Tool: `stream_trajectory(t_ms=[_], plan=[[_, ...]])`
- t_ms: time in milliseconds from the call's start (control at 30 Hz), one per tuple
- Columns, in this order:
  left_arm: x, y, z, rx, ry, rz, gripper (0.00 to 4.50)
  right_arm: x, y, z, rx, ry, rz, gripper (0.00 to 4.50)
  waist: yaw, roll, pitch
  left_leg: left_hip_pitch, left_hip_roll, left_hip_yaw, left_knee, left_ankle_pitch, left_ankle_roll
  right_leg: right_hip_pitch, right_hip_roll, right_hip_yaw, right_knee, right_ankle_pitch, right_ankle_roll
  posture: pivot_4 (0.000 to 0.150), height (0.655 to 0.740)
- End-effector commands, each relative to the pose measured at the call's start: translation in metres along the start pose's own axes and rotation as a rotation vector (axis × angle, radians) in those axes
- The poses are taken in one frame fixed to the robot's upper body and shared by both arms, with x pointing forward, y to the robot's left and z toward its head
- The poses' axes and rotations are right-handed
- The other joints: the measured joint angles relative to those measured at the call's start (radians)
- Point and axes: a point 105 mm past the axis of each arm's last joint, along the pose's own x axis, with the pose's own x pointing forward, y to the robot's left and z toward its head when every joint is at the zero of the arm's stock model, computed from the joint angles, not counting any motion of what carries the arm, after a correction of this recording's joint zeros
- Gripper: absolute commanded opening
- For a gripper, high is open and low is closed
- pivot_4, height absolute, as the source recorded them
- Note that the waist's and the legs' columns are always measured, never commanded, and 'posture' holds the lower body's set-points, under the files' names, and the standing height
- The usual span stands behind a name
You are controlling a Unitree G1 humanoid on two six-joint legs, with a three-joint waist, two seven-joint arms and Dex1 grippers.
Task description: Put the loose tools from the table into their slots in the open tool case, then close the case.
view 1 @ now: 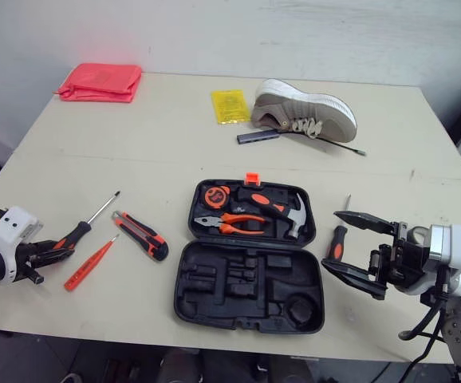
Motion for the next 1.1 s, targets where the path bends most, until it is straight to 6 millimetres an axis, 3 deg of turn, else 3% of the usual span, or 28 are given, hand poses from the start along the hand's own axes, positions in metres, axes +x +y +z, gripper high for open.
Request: stream_trajectory(t_ms=[33, 200, 333, 433, 600, 800, 1100], plan=[[-0.031, -0.022, 0.069, 0.241, -0.239, -0.068, 0.80, -0.010, -0.011, 0.008, -0.080, 0.012, -0.051, 4.50, 0.001, -0.003, -0.001, 0.000, 0.000, 0.000, 0.000, 0.000, 0.000, 0.000, 0.000, 0.000, 0.000, 0.000, 0.000, 0.150, 0.7400], [-0.031, -0.090, 0.110, 0.479, -0.256, -0.338, 0.80, -0.029, -0.030, 0.003, -0.103, 0.100, -0.093, 4.50, 0.003, -0.003, -0.001, 0.001, -0.002, 0.000, 0.001, 0.001, 0.000, 0.002, -0.001, 0.000, -0.001, 0.000, 0.001, 0.150, 0.7400], [-0.009, -0.143, 0.119, 0.712, -0.114, -0.543, 0.80, -0.045, -0.042, -0.007, -0.097, 0.182, -0.086, 4.50, 0.002, -0.002, -0.001, 0.001, -0.007, 0.000, 0.001, 0.002, -0.001, 0.002, 0.000, 0.001, -0.002, 0.001, 0.002, 0.150, 0.7400], [0.012, -0.165, 0.127, 0.878, -0.075, -0.598, 0.80, -0.048, -0.046, -0.008, -0.099, 0.201, -0.070, 4.50, 0.002, 0.000, 0.000, 0.001, -0.008, 0.002, 0.002, 0.002, -0.002, 0.003, 0.002, 0.002, -0.001, 0.001, 0.002, 0.150, 0.7400], [0.048, -0.202, 0.141, 0.973, -0.051, -0.678, 0.80, -0.048, -0.048, -0.012, -0.083, 0.202, -0.072, 4.50, 0.004, 0.001, -0.001, 0.000, -0.006, 0.006, 0.006, 0.003, -0.004, 0.003, 0.011, 0.007, -0.001, 0.001, 0.003, 0.150, 0.7400], [0.077, -0.216, 0.138, 1.015, 0.047, -0.659, 0.80, -0.046, -0.043, -0.012, -0.074, 0.186, -0.086, 4.50, 0.001, 0.001, -0.001, 0.000, -0.006, 0.006, 0.006, 0.003, -0.004, 0.002, 0.014, 0.011, 0.000, 0.002, 0.003, 0.150, 0.7400], [0.092, -0.213, 0.128, 0.998, 0.110, -0.615, 0.80, -0.041, -0.037, -0.008, -0.085, 0.178, -0.107, 4.50, 0.006, 0.001, -0.001, 0.000, -0.006, 0.001, 0.008, 0.003, -0.003, 0.002, 0.013, 0.014, 0.000, 0.002, 0.003, 0.150, 0.7400]])
